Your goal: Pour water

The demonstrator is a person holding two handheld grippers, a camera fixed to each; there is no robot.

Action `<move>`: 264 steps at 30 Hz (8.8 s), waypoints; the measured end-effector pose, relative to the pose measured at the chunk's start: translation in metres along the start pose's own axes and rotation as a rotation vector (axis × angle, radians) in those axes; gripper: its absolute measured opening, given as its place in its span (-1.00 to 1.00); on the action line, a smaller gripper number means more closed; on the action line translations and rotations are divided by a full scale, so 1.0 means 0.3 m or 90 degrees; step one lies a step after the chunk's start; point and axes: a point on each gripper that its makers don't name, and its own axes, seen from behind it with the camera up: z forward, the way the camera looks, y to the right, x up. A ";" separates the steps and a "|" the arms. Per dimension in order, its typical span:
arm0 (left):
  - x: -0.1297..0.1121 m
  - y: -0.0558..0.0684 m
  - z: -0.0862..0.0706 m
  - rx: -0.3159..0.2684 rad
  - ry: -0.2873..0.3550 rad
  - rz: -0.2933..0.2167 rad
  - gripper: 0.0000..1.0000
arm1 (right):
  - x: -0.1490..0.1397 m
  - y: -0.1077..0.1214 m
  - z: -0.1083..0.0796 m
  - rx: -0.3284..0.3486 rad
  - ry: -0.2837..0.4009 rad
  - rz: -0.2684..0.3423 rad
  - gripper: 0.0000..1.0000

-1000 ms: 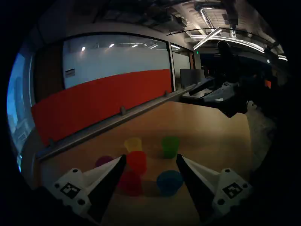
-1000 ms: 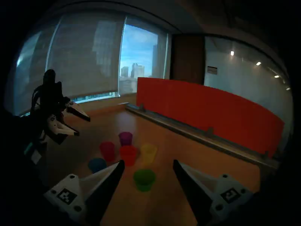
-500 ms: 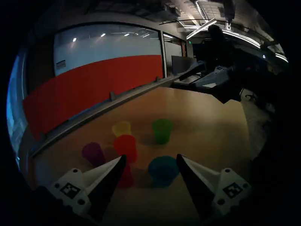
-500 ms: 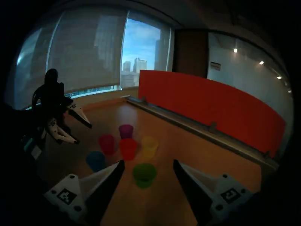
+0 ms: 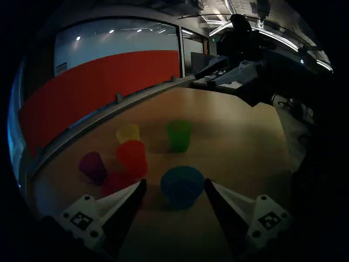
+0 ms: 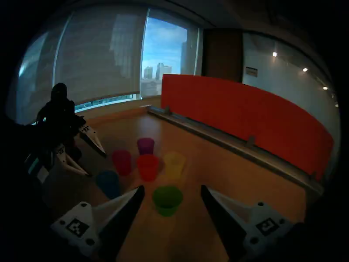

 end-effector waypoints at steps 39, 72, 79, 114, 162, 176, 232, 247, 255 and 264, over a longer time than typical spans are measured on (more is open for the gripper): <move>-0.091 0.043 0.204 -0.035 -0.047 0.015 0.96 | -0.062 0.049 0.078 0.005 -0.023 0.009 0.99; -0.027 0.005 0.140 -0.009 -0.029 0.011 0.76 | -0.117 0.006 0.135 0.024 -0.039 0.013 0.99; 0.040 -0.013 0.096 -0.001 -0.003 -0.001 0.76 | -0.133 -0.009 0.151 0.026 -0.043 0.011 1.00; 0.287 -0.105 -0.064 0.047 0.166 -0.053 0.76 | -0.284 -0.042 0.266 0.030 -0.077 -0.004 0.99; 0.347 -0.170 -0.162 0.091 0.225 -0.068 0.76 | -0.189 -0.101 0.367 0.054 -0.017 -0.002 0.81; 0.374 -0.173 -0.194 0.104 0.234 -0.071 0.76 | 0.016 -0.205 0.226 0.067 0.074 -0.018 0.81; 0.454 -0.142 -0.188 0.088 0.258 -0.068 0.77 | 0.289 -0.254 0.034 0.044 0.245 -0.040 0.84; 0.462 -0.153 -0.185 0.097 0.258 -0.047 0.78 | 0.278 -0.255 0.042 0.054 0.241 -0.038 0.84; 0.494 -0.170 -0.191 0.113 0.262 -0.020 0.77 | 0.267 -0.286 0.058 0.075 0.233 -0.039 0.83; 0.557 -0.171 -0.190 0.140 0.260 0.058 0.77 | 0.239 -0.336 0.090 0.104 0.224 -0.038 0.82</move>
